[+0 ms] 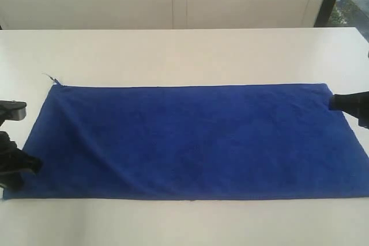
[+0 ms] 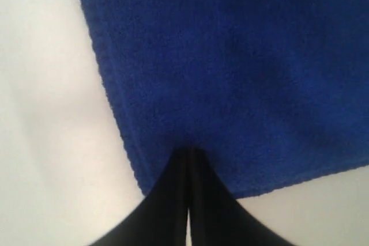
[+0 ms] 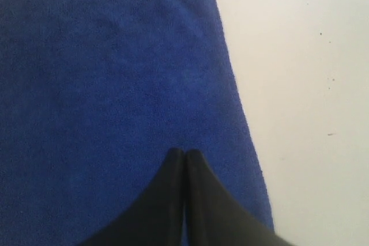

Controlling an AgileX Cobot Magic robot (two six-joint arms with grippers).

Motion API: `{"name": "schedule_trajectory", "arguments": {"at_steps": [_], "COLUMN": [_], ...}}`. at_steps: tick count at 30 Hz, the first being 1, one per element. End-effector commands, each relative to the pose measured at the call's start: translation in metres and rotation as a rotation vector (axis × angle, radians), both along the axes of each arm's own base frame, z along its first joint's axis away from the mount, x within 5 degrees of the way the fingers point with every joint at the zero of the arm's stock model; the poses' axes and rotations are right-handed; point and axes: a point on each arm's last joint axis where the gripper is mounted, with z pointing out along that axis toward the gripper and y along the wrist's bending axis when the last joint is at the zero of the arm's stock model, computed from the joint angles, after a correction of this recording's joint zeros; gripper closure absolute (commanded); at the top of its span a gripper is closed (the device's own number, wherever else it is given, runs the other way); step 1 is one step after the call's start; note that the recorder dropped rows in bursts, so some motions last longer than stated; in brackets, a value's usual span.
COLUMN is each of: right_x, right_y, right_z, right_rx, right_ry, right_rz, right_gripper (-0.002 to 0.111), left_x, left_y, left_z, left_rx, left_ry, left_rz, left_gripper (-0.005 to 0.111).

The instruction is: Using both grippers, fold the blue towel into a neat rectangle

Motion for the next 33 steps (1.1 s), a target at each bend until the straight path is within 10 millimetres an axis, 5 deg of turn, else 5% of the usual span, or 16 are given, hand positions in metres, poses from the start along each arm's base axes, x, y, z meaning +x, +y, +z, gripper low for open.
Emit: {"name": "schedule_trajectory", "arguments": {"at_steps": [1,17,24,33], "right_x": [0.000,0.000,0.000,0.000], "right_y": [0.000,0.000,0.000,0.000], "right_z": [0.002,0.001,0.001,0.001], "right_rx": [-0.009,-0.007,-0.007,-0.007], "right_ry": [-0.010,-0.009,-0.009,-0.009], "right_rz": [0.013,0.012,0.012,0.012], "right_gripper": [0.108,0.108,0.108,0.108], "left_x": [-0.006,-0.012,-0.002,0.000], "left_y": [0.002,0.006,0.004,-0.002], "left_z": [-0.002,-0.002,0.035,0.005], "left_rx": [0.026,0.072,0.050,-0.014], "left_ry": [0.051,0.122,-0.020,-0.002], "left_rz": [-0.042,-0.088,-0.039,-0.040], "left_gripper": [0.107,0.107,0.107,0.107]}}
